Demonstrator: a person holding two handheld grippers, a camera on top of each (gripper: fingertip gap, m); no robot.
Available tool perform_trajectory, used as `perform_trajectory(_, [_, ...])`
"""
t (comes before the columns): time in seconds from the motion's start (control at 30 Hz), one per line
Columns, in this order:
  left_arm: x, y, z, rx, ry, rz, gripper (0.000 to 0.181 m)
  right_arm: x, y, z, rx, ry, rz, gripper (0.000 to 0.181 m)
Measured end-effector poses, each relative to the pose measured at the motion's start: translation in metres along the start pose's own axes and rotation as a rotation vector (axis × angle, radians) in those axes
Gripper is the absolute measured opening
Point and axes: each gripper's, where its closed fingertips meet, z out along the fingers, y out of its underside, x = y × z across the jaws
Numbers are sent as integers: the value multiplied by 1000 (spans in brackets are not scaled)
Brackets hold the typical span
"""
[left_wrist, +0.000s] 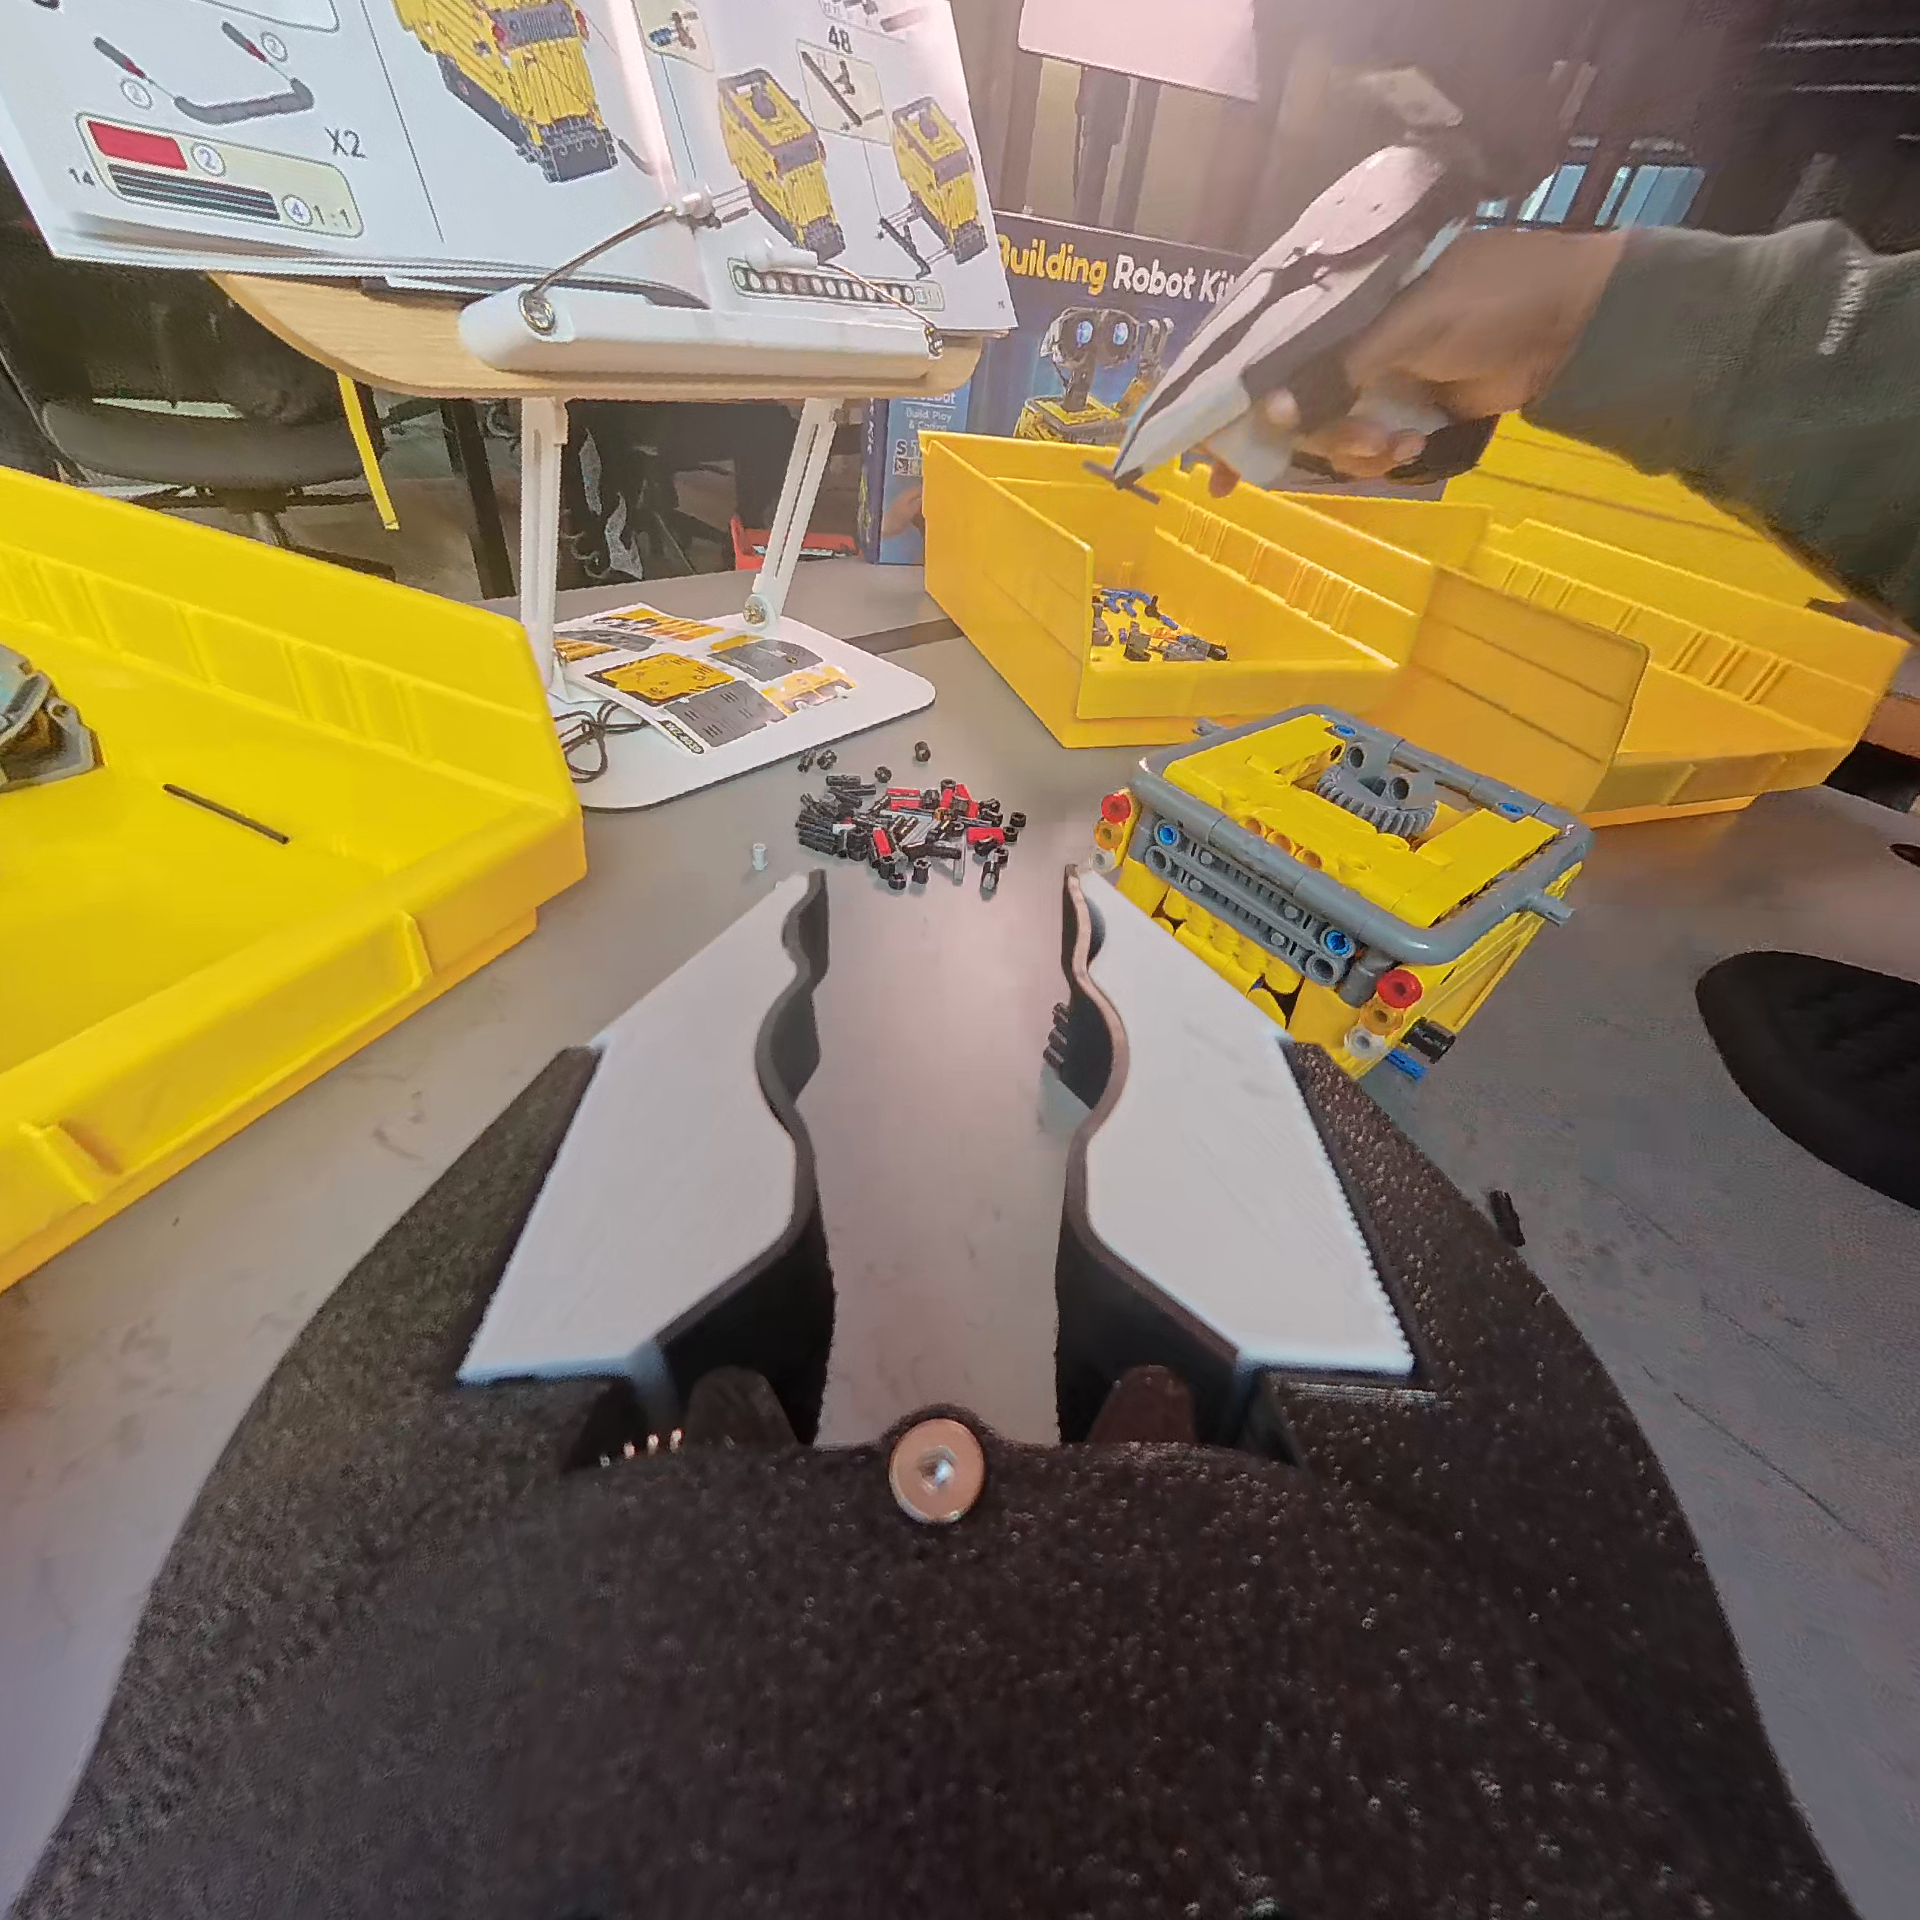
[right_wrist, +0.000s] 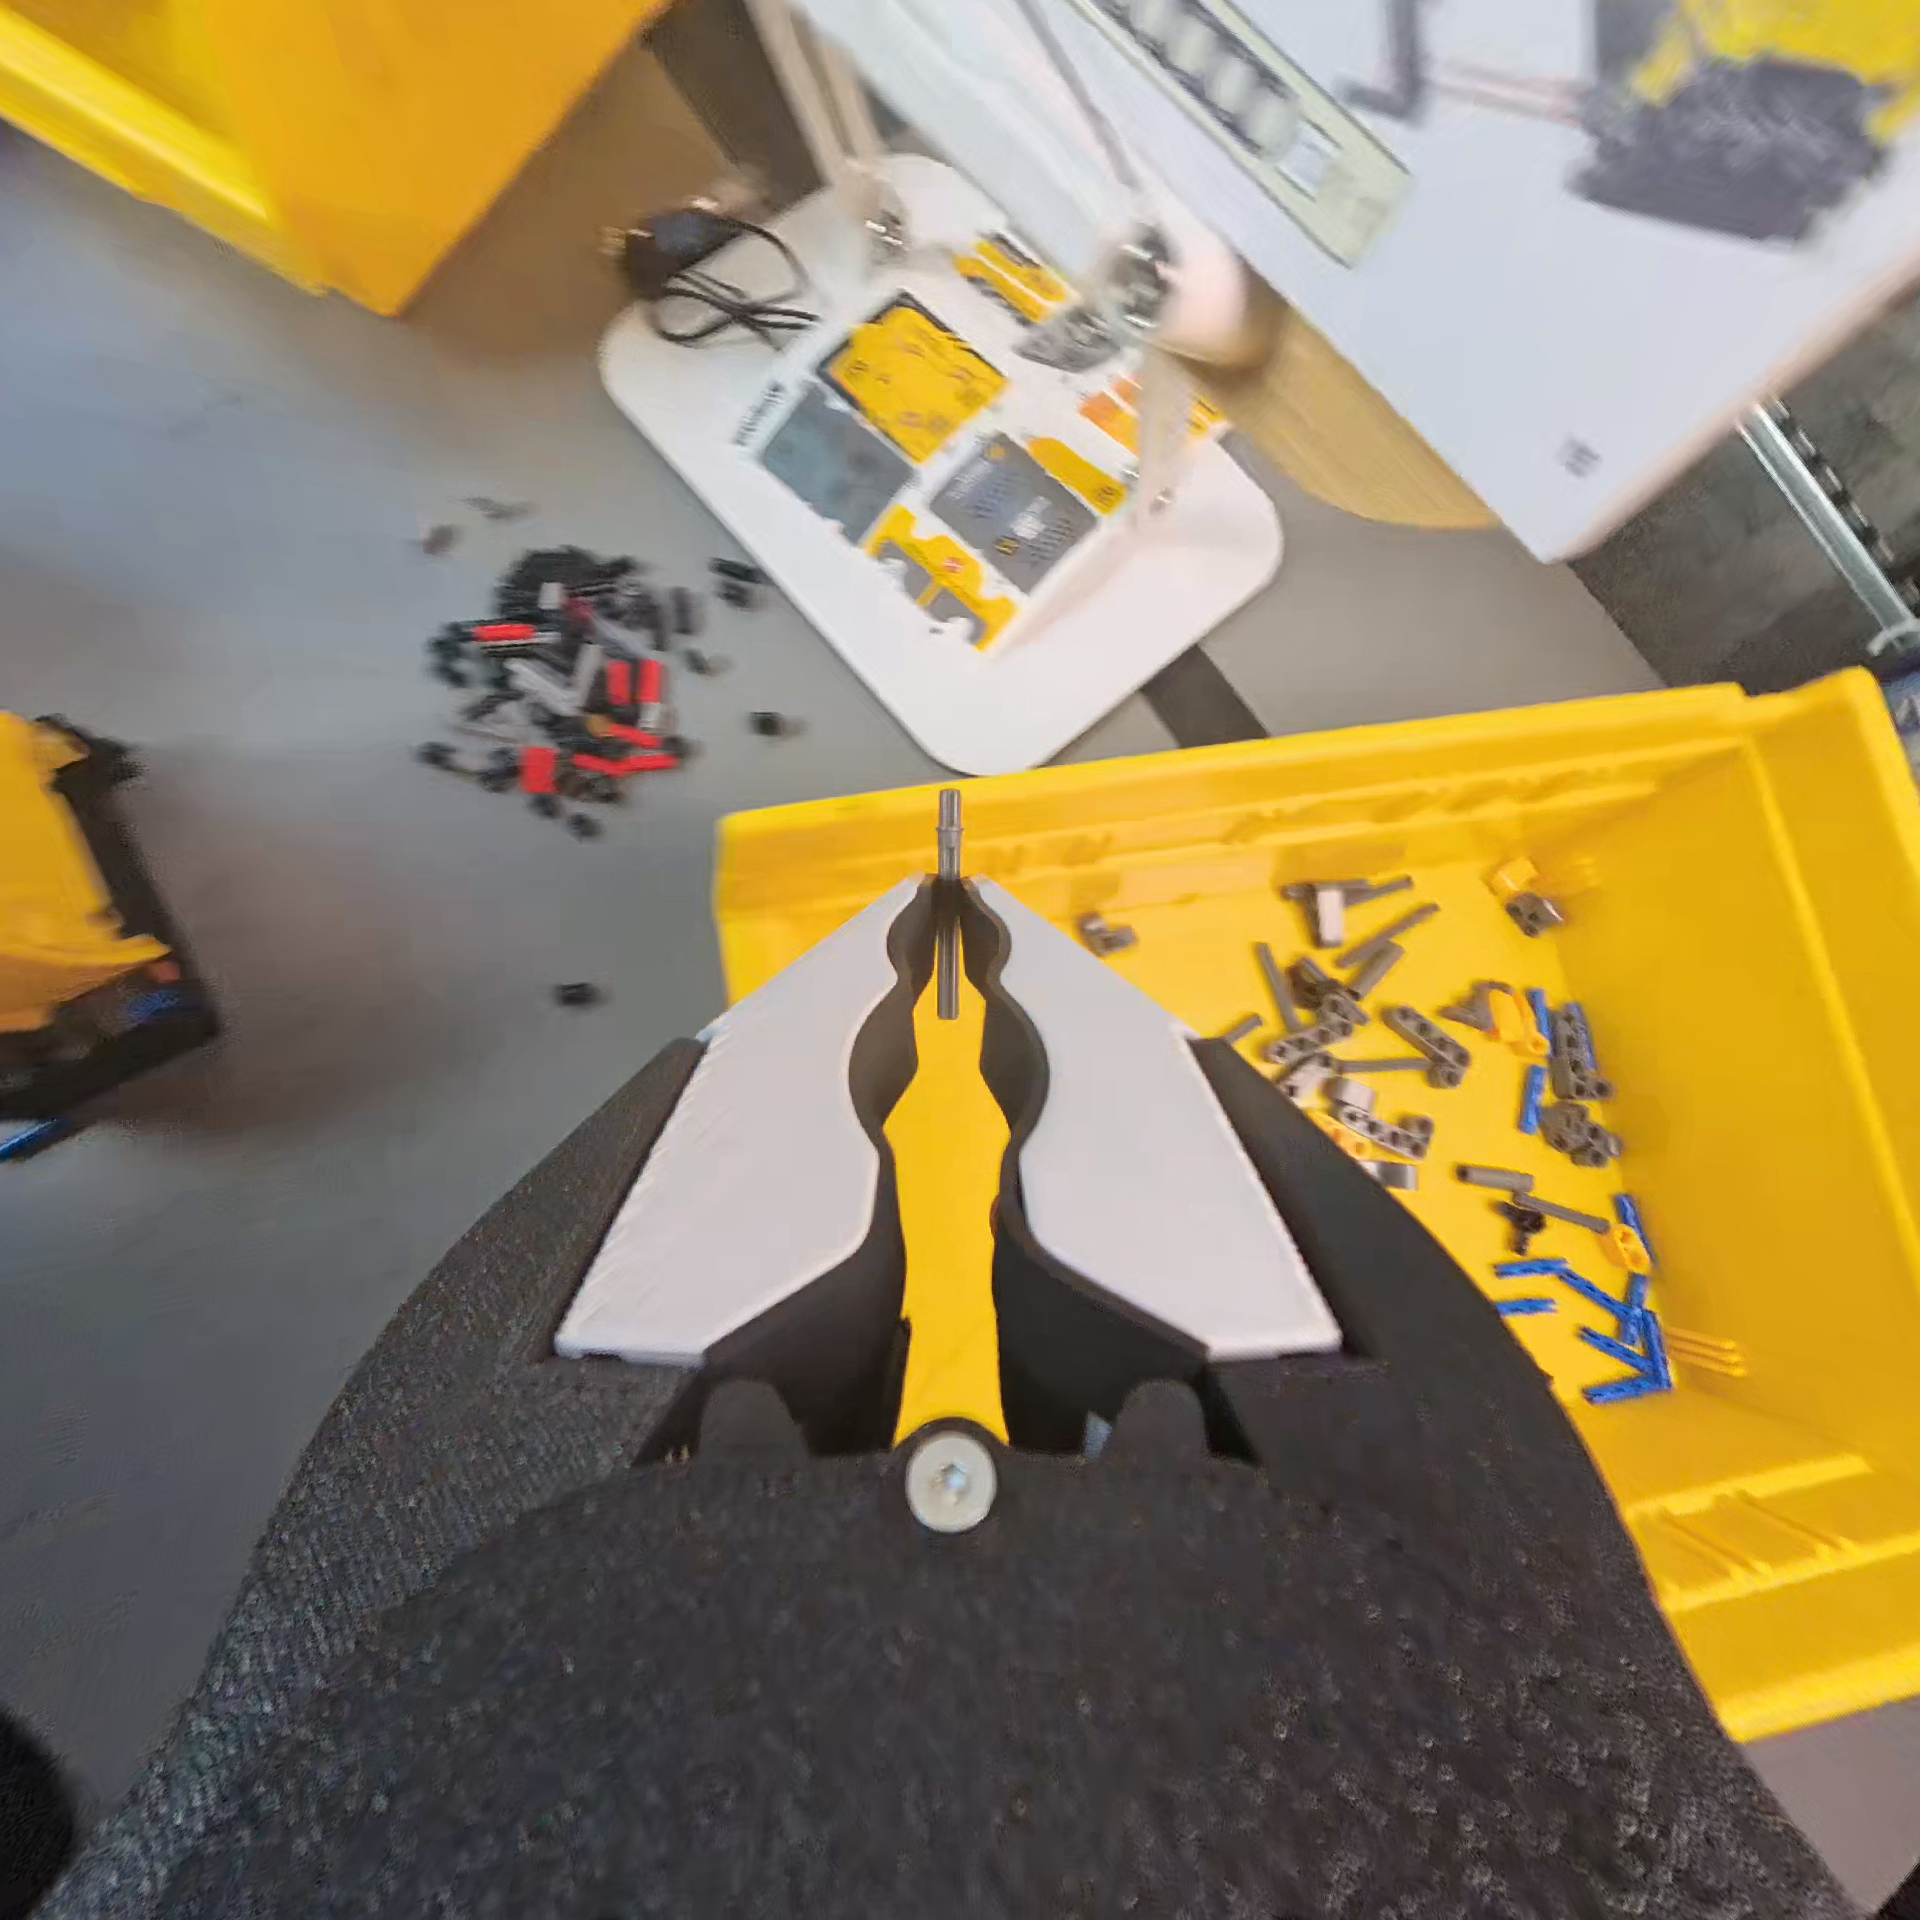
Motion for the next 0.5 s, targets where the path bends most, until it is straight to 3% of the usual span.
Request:
perform_trajectory(0.1, [3, -1, 0, 2, 8, 0, 44, -83, 2, -21, 1, -113, -93, 3])
perform_trajectory(0.27, [5, -6, -3, 17, -4, 31, 44, -181, 54, -1, -75, -173, -129, 4])
perform_trajectory(0.5, [5, -11, -7, 38, -7, 38, 44, -200, 99, 33, -98, -66, -71, 4])
